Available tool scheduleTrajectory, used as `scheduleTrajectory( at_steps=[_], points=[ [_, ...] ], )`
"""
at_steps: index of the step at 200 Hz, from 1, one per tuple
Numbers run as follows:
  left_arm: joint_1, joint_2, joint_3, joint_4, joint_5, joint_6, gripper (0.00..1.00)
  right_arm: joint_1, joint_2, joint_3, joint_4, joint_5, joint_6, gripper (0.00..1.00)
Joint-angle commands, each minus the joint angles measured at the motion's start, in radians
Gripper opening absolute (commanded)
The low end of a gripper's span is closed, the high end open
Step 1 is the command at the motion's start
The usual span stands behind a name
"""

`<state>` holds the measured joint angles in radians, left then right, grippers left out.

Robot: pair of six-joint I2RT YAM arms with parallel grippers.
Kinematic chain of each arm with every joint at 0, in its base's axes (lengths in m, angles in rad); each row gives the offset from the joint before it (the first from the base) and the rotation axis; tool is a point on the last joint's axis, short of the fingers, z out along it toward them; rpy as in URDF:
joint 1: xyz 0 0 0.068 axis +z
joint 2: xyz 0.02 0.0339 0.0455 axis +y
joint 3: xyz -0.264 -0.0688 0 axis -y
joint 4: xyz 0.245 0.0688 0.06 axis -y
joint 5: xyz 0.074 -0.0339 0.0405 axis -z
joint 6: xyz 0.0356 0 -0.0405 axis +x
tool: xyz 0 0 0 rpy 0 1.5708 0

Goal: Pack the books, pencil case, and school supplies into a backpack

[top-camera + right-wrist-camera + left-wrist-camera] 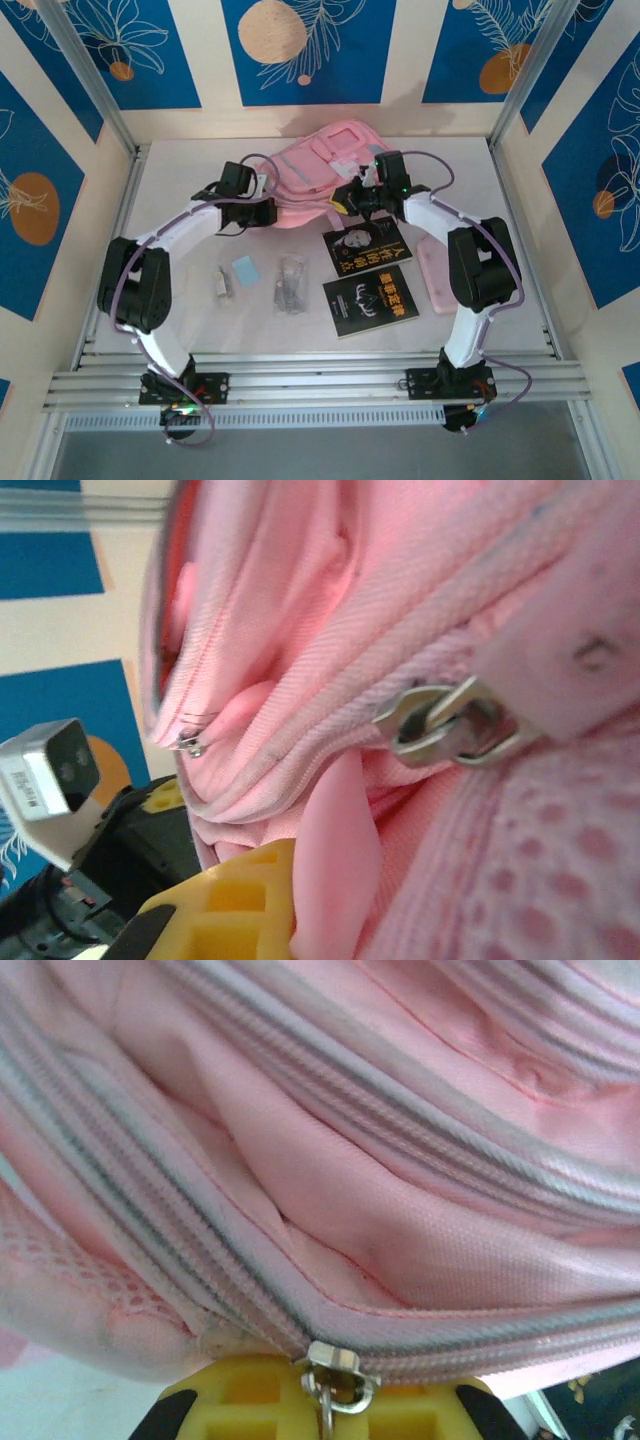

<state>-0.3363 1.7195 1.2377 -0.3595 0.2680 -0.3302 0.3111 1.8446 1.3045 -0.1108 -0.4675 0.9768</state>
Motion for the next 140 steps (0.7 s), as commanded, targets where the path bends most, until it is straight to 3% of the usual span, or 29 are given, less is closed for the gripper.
scheduleTrajectory(
  at_steps=[1,25,60,70,95,140],
  points=[
    [0.021,-0.076,-0.041,-0.092,-0.013,0.003,0.00,-0.083,0.033,0.178,-0.186,-0.091,-0.273,0.00],
    [-0.096,-0.163,-0.073,-0.092,0.049,-0.038,0.00,-0.122,0.119,0.328,-0.307,-0.089,-0.333,0.00],
    [-0.244,-0.159,-0.033,0.030,0.142,-0.154,0.00,-0.189,0.245,0.473,-0.320,-0.085,-0.230,0.00],
    [-0.263,-0.116,0.012,0.052,0.158,-0.165,0.00,-0.197,0.261,0.489,-0.319,-0.088,-0.184,0.12],
    [-0.298,0.004,0.156,0.075,0.177,-0.181,0.00,-0.196,0.192,0.413,-0.323,-0.048,-0.145,0.57],
    [-0.331,0.123,0.299,0.161,0.194,-0.265,0.00,-0.211,-0.181,-0.023,-0.245,0.090,-0.062,0.97]
  ],
)
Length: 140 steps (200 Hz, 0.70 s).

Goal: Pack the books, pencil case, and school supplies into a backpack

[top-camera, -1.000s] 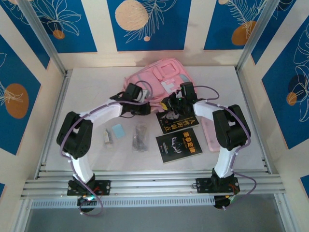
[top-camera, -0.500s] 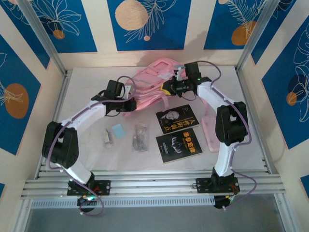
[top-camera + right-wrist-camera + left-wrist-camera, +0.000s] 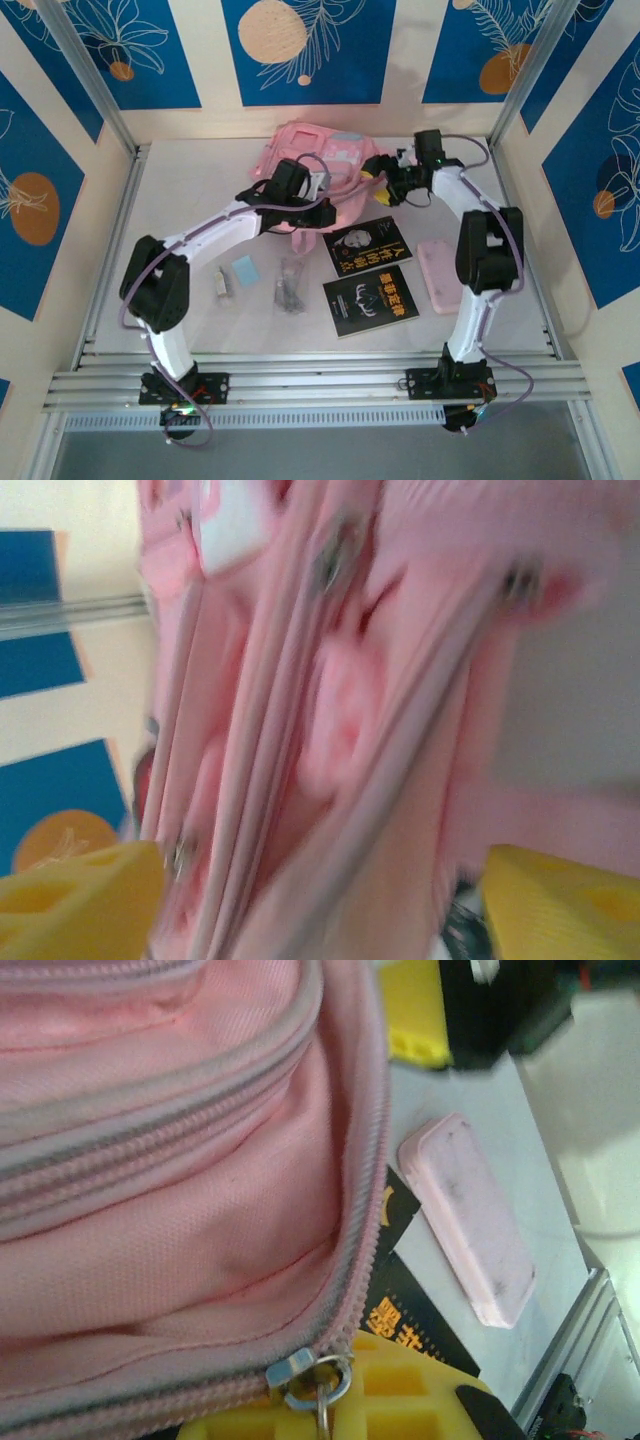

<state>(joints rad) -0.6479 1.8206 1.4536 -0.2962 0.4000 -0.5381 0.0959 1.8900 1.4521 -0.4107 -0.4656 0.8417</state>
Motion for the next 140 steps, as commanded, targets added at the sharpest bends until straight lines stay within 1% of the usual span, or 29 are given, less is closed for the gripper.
scheduleTrajectory(
  at_steps=[1,4,16,34,45,57,77,119,133,140],
  points=[
    [-0.019,0.024,0.084,0.101,0.063,-0.061,0.00,0.006,-0.234,-0.183,0.060,0.091,0.074,0.98],
    [-0.020,0.029,0.085,0.110,0.065,-0.069,0.00,0.006,-0.261,-0.214,0.073,0.094,0.091,1.00],
    [-0.021,0.042,0.085,0.149,0.072,-0.103,0.00,0.014,-0.357,-0.344,0.136,0.114,0.161,1.00],
    [-0.024,0.056,0.083,0.184,0.074,-0.138,0.00,0.050,-0.480,-0.530,0.295,0.163,0.326,1.00],
    [-0.029,0.057,0.080,0.200,0.078,-0.149,0.00,0.090,-0.526,-0.611,0.382,0.219,0.418,0.99],
    [-0.034,0.055,0.073,0.208,0.082,-0.158,0.00,0.137,-0.542,-0.664,0.477,0.279,0.493,1.00],
    [-0.040,0.037,0.047,0.222,0.090,-0.173,0.00,0.187,-0.501,-0.678,0.590,0.329,0.566,1.00],
    [-0.048,-0.011,-0.041,0.273,0.096,-0.222,0.00,0.224,-0.331,-0.698,0.927,0.379,0.705,1.00],
    [-0.048,-0.017,-0.067,0.291,0.103,-0.243,0.00,0.236,-0.267,-0.685,1.007,0.387,0.726,0.95],
    [-0.048,-0.020,-0.076,0.299,0.109,-0.251,0.00,0.243,-0.235,-0.681,1.045,0.388,0.744,0.86]
  ],
)
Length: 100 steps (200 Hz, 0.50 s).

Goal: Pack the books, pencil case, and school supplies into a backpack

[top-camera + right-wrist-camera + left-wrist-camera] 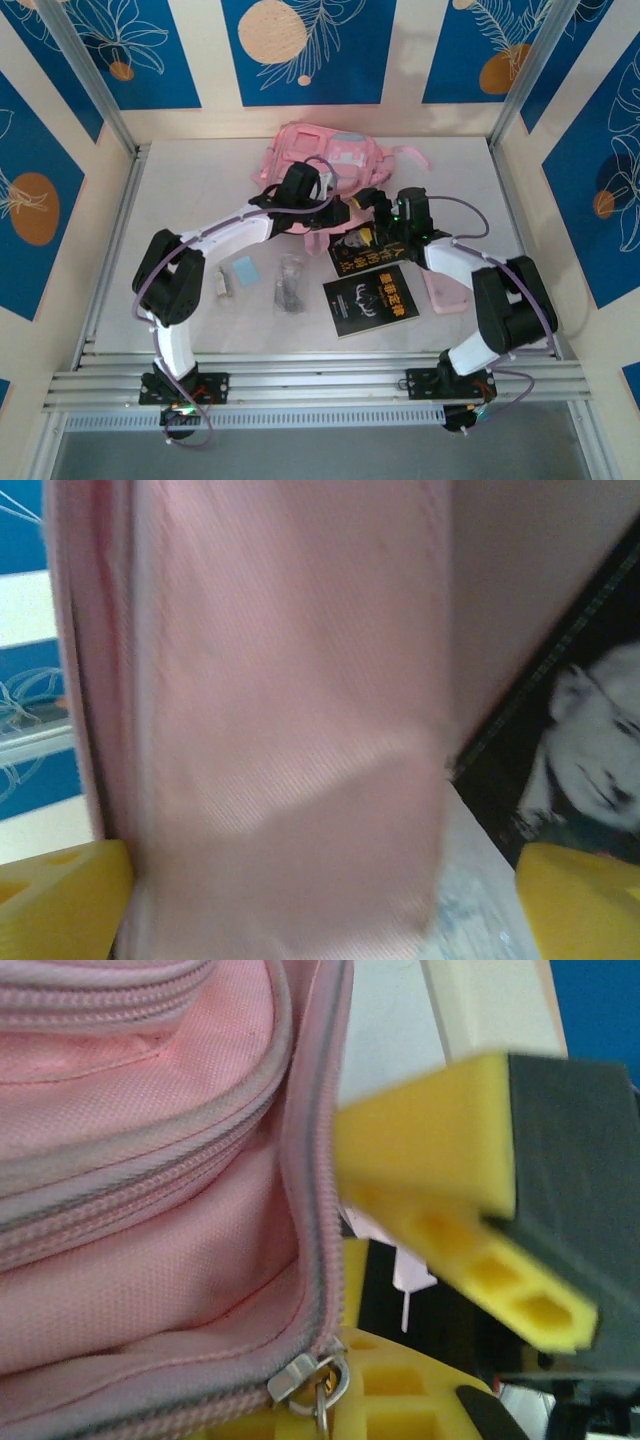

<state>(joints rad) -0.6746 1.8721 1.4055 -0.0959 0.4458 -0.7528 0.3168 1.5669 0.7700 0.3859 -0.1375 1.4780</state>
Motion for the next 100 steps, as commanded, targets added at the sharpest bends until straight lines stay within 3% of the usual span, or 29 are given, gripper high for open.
scheduleTrajectory(
  at_steps=[1,9,26,55,76,100],
  points=[
    [-0.022,-0.071,-0.029,0.099,0.063,-0.038,0.00,0.022,0.093,0.001,0.257,0.061,0.110,0.84],
    [-0.022,-0.074,-0.036,0.102,0.068,-0.044,0.00,0.028,0.125,-0.005,0.328,0.065,0.131,0.64],
    [-0.018,-0.084,-0.044,0.079,0.062,-0.027,0.00,0.033,0.174,-0.022,0.414,0.069,0.173,0.00],
    [0.050,-0.108,-0.051,-0.134,-0.021,0.138,0.00,0.011,0.133,-0.046,0.374,0.040,0.135,0.00],
    [0.161,-0.134,-0.102,-0.283,-0.078,0.252,0.00,-0.026,0.056,-0.045,0.233,0.019,0.059,0.00],
    [0.277,-0.190,-0.168,-0.332,-0.116,0.300,0.00,-0.070,-0.005,0.009,0.077,-0.034,-0.062,0.00]
  ],
)
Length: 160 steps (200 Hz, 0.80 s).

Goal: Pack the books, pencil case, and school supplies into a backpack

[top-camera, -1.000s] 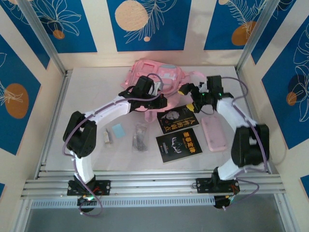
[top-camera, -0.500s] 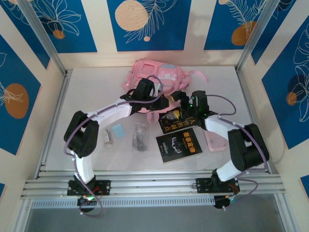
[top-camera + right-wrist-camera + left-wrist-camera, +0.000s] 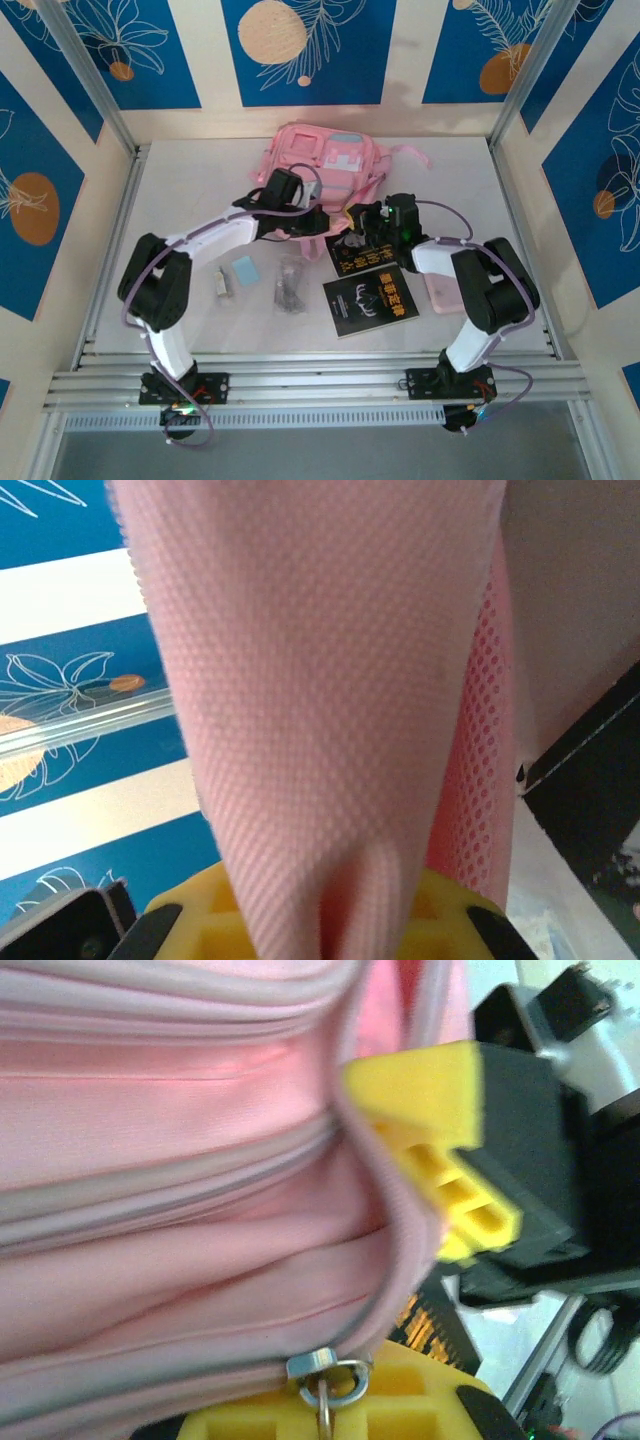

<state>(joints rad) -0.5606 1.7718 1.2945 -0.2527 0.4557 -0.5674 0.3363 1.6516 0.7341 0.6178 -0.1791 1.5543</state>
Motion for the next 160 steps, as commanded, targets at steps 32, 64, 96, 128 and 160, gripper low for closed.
scheduleTrajectory(
  at_steps=[32,64,96,128,160],
  points=[
    [0.225,-0.120,-0.039,-0.209,-0.200,0.167,0.00,-0.149,-0.117,0.150,-0.339,-0.071,-0.294,0.00],
    [0.302,-0.125,-0.072,-0.207,-0.235,0.172,0.00,-0.220,-0.098,0.254,-0.467,-0.178,-0.431,0.00],
    [0.314,-0.146,-0.127,-0.184,-0.165,0.161,0.00,-0.261,0.001,0.425,-0.615,-0.338,-0.594,0.00],
    [0.232,-0.229,-0.181,-0.179,-0.084,0.136,0.00,-0.283,0.126,0.600,-0.795,-0.441,-0.757,0.00],
    [0.074,-0.293,-0.189,-0.142,-0.045,0.075,0.00,-0.300,0.196,0.690,-0.891,-0.453,-0.809,0.00]
  ],
)
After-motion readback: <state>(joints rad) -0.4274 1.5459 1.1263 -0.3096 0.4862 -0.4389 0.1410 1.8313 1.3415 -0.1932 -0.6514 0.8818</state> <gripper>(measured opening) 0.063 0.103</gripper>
